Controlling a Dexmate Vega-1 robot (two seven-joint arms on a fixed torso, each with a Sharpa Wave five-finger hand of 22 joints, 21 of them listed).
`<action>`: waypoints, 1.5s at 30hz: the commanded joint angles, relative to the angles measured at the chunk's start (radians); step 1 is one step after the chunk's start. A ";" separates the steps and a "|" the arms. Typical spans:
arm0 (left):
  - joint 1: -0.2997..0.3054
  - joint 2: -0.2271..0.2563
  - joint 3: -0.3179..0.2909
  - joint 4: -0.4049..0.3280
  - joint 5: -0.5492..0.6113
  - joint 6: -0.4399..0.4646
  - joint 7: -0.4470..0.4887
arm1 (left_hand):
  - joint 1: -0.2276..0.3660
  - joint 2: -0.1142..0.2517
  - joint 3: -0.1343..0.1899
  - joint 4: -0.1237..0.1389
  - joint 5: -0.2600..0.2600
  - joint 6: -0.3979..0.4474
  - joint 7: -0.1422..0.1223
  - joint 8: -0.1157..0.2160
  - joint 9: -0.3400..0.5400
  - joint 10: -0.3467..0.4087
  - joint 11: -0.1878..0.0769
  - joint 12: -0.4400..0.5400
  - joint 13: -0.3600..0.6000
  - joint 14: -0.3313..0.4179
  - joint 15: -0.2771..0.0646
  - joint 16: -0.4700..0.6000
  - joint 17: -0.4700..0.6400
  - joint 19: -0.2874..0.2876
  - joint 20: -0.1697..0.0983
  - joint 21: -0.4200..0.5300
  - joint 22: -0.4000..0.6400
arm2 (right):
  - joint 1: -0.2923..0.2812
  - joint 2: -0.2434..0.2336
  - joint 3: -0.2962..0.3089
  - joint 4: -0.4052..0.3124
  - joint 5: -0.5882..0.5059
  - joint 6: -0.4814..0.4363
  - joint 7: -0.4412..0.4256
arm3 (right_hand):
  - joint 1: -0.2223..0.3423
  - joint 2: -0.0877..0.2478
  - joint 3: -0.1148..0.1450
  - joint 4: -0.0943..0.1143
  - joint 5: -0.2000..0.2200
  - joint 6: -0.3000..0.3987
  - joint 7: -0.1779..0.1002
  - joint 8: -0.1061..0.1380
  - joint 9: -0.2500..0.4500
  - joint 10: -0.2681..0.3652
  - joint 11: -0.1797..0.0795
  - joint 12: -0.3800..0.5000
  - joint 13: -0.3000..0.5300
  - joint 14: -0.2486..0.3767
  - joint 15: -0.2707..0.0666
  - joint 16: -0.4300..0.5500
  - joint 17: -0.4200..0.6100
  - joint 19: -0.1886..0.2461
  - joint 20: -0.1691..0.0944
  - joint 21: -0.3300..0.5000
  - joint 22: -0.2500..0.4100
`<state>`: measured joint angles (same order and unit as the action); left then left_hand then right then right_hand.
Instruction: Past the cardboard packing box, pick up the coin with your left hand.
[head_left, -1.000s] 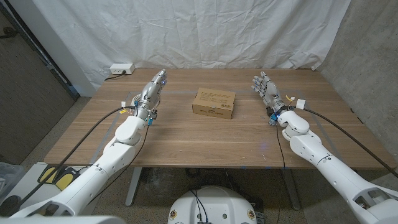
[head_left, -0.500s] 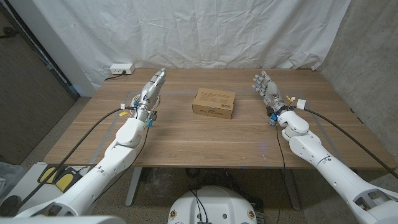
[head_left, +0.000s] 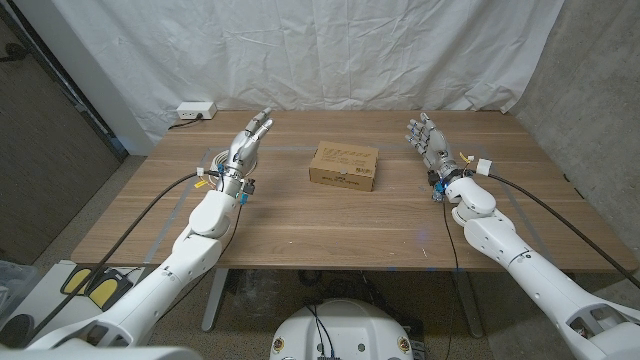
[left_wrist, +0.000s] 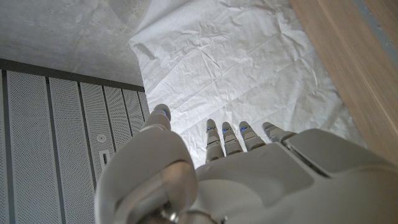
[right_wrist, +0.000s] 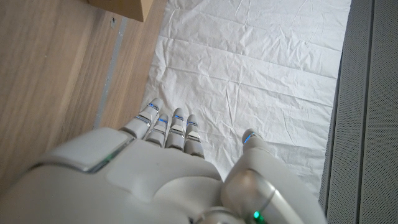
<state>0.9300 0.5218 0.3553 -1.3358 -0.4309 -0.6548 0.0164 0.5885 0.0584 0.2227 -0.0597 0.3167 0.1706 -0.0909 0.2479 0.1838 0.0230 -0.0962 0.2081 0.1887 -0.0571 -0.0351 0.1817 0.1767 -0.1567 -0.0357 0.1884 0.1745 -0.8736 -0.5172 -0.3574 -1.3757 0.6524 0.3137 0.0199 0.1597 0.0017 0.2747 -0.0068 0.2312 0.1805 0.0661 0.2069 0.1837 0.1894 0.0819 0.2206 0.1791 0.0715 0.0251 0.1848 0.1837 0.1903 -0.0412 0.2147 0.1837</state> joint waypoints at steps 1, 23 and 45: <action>0.018 0.013 -0.001 -0.027 0.048 -0.001 0.033 | 0.049 0.004 0.012 -0.030 -0.005 0.016 0.001 0.000 0.005 -0.042 0.016 -0.012 0.005 -0.050 -0.028 -0.011 0.001 -0.029 -0.072 -0.004 0.004 | 0.005 0.003 -0.004 -0.003 -0.008 -0.001 -0.012 | 0.008 0.002 0.003 -0.003 0.004 0.010 0.001 0.000 0.005 0.011 0.001 -0.001 0.006 0.004 0.004 0.003 0.004 -0.003 -0.024 -0.004 0.003; 0.042 0.001 -0.017 -0.071 0.182 -0.002 0.165 | 0.194 -0.012 0.029 -0.101 -0.016 0.149 -0.021 0.020 0.014 -0.135 0.078 -0.011 0.005 -0.128 0.037 -0.002 0.000 -0.065 0.018 0.007 0.004 | 0.059 0.029 -0.024 0.055 -0.016 -0.003 0.012 | 0.007 0.004 0.001 -0.005 0.004 0.012 -0.001 -0.002 0.005 0.012 0.000 -0.002 0.006 0.004 0.005 0.004 0.004 -0.005 -0.023 -0.006 0.003; 0.127 0.061 -0.045 -0.241 0.429 0.135 0.347 | 0.246 -0.058 0.002 -0.092 -0.023 0.345 0.005 0.075 0.021 -0.114 0.068 0.006 0.003 -0.101 0.022 0.007 -0.001 -0.059 0.024 0.012 0.007 | 0.045 0.033 -0.017 0.067 -0.006 0.014 0.015 | 0.008 0.004 -0.001 -0.009 0.004 0.013 -0.002 -0.003 0.006 0.016 0.000 -0.002 0.006 0.004 0.006 0.004 0.004 -0.005 -0.022 -0.007 0.003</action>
<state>1.0117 0.5461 0.3275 -1.4819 -0.1582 -0.6144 0.2492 0.8297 0.0108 0.2302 -0.1548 0.2943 0.4908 -0.0890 0.3139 0.2027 -0.0973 -0.0254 0.2073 0.1884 -0.1600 -0.0072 0.1787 0.1769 -0.1721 -0.0092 0.1965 0.1794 -0.8246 -0.4892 -0.3763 -1.3200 0.6411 0.3189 0.0295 0.1597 0.0017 0.2706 -0.0110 0.2312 0.1858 0.0607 0.2022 0.1836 0.1986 0.0840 0.2206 0.1790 0.0751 0.0287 0.1848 0.1836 0.1865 -0.0375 0.2108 0.1835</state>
